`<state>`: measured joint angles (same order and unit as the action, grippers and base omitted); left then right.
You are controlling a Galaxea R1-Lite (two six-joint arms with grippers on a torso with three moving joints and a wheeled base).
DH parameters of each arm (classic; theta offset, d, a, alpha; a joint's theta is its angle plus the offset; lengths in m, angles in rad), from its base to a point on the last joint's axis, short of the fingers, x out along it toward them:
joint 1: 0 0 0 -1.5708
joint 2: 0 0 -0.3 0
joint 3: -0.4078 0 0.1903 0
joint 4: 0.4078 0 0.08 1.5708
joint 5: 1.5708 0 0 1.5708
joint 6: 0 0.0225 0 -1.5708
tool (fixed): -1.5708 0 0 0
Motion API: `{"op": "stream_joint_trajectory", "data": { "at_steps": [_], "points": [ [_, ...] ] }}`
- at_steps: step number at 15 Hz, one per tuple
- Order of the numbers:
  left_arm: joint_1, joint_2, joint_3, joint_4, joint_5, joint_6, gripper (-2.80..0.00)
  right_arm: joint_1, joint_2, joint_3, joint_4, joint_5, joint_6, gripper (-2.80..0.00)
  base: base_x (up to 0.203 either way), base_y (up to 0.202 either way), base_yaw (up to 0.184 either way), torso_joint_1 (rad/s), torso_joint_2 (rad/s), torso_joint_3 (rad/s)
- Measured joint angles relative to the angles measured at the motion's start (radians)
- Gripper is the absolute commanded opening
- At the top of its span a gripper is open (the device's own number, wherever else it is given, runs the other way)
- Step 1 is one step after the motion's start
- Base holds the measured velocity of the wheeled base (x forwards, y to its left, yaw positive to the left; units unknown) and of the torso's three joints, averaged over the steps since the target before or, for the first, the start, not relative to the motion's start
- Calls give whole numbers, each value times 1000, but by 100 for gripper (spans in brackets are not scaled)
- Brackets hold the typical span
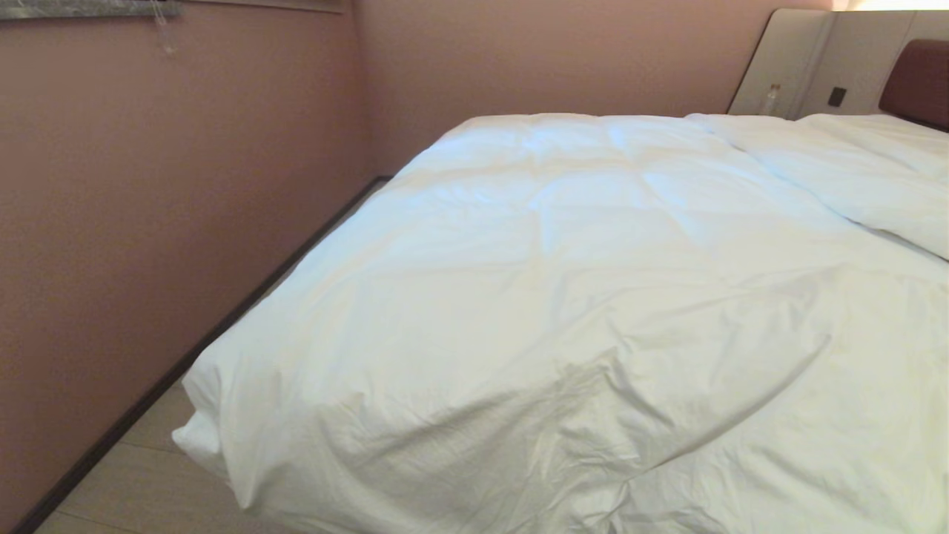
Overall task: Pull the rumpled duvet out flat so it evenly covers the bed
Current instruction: Hold the folded corner of the quilt
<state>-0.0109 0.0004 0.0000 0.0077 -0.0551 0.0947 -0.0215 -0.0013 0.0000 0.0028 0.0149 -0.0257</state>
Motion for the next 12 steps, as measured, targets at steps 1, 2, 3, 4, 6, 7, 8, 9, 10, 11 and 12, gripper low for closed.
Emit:
{"op": "stream_joint_trajectory", "data": {
  "at_steps": [1,2,3,4,6,7,8,9,10,11,12],
  "points": [
    [0,0,0,0,0,0,-280,0,0,0,0,0,0,-280,0,0,0,0,0,0],
    [0,0,0,0,0,0,-280,0,0,0,0,0,0,-280,0,0,0,0,0,0],
    [0,0,0,0,0,0,-280,0,0,0,1,0,0,-280,0,0,0,0,0,0],
    [0,0,0,0,0,0,-280,0,0,0,0,0,0,-280,0,0,0,0,0,0],
    [0,0,0,0,0,0,-280,0,0,0,0,0,0,-280,0,0,0,0,0,0],
    [0,0,0,0,0,-1,-280,0,0,0,0,0,0,-280,0,0,0,0,0,0],
    [0,0,0,0,0,-2,-280,0,0,0,0,0,0,-280,0,0,0,0,0,0],
    [0,0,0,5,0,-9,-280,0,0,0,0,0,0,-280,0,0,0,0,0,0],
    [0,0,0,6,0,-27,-280,0,0,0,0,0,0,-280,0,0,0,0,0,0],
    [0,0,0,5,6,-49,-280,0,0,0,0,0,0,-280,0,0,0,0,0,0],
    [0,0,0,3,22,-80,-280,0,0,0,0,0,0,-280,0,0,0,0,0,0]
  ]
}}
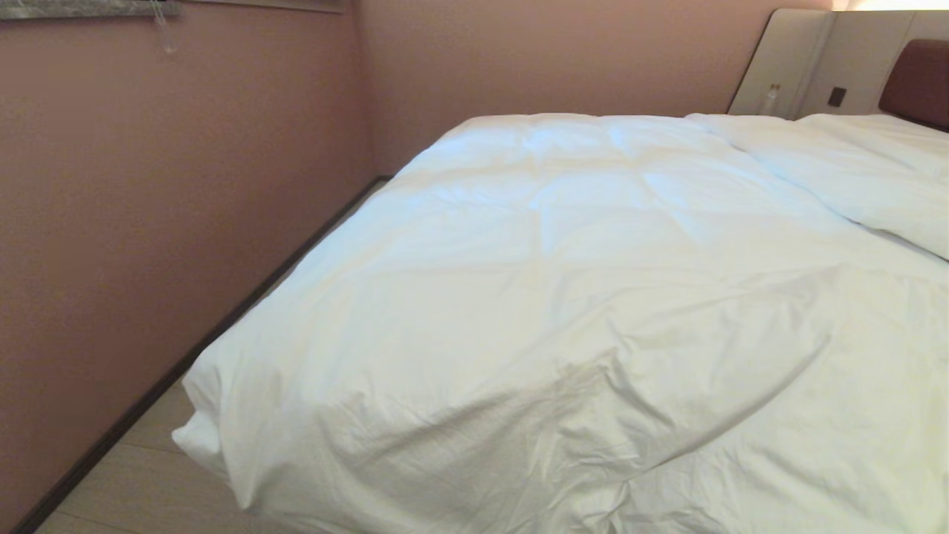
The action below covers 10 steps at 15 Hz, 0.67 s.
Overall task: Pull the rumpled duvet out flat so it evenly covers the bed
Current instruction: Hold the folded corner of the quilt
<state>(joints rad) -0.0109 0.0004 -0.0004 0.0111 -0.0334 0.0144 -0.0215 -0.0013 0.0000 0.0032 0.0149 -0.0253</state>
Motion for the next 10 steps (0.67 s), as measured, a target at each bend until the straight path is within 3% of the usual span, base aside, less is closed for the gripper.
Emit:
{"op": "stream_joint_trajectory", "data": {
  "at_steps": [3,10],
  "points": [
    [0,0,0,-4,20,-47,-280,0,0,0,0,0,0,-280,0,0,0,0,0,0],
    [0,0,0,-6,20,-45,-280,0,0,0,0,0,0,-280,0,0,0,0,0,0]
  ]
}}
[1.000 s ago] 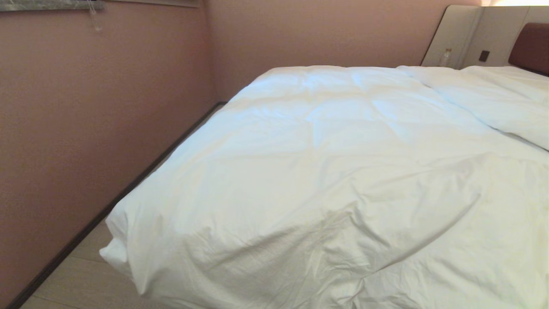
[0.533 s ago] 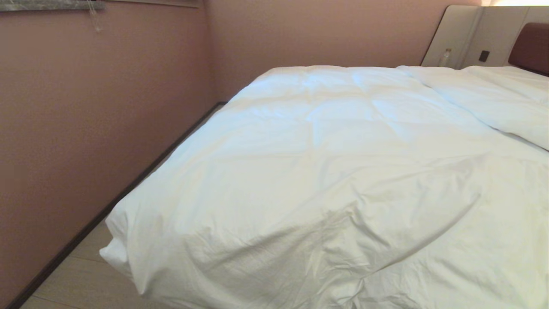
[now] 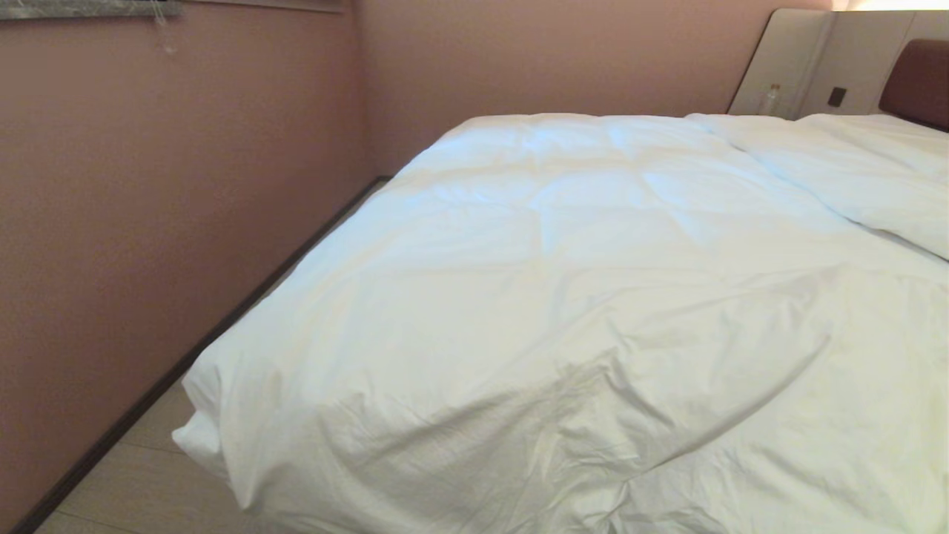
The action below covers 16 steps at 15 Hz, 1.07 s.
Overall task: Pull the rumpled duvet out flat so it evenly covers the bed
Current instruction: Hold the folded corner of the quilt
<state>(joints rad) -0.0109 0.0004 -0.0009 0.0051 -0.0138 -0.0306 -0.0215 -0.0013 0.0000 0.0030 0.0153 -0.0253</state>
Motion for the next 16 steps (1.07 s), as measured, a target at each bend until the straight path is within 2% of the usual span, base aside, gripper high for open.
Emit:
{"op": "stream_joint_trajectory", "data": {
  "at_steps": [16],
  "points": [
    [0,0,0,-1,2,2,-280,0,0,0,0,-1,0,-280,0,0,0,0,0,0]
  ]
}}
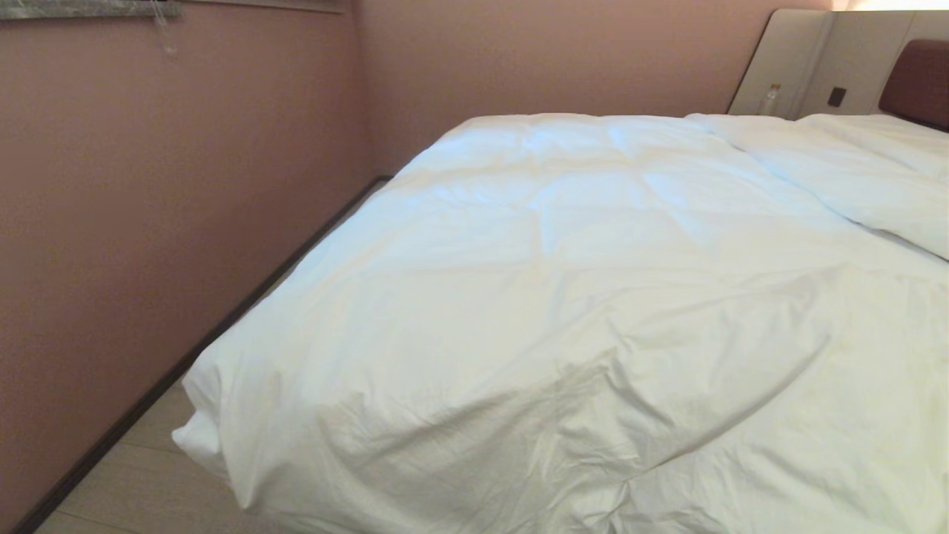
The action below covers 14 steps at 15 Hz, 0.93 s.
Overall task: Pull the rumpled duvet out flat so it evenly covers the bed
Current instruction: Hold the folded corner of the quilt
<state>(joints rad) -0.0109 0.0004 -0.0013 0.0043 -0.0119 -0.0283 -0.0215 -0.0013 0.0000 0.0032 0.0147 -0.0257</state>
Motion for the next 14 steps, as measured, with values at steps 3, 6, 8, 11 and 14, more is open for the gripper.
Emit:
{"op": "stream_joint_trajectory", "data": {
  "at_steps": [3,6,8,11,14],
  "points": [
    [0,0,1,0,1,0,-280,0,0,0,0,0,0,-280,0,0,0,0,0,0],
    [0,0,1,0,2,-1,-280,0,0,0,1,0,0,-280,-2,-22,0,1,1,1],
    [0,0,1,0,2,-1,-280,0,0,0,0,1,0,-280,-2,-146,5,0,-1,-2],
    [0,0,1,0,2,-2,-280,0,0,0,0,0,0,-280,0,-196,0,3,1,1],
    [0,0,1,0,2,-3,-280,0,0,0,0,1,0,-280,0,-194,0,1,5,2]
  ]
}}
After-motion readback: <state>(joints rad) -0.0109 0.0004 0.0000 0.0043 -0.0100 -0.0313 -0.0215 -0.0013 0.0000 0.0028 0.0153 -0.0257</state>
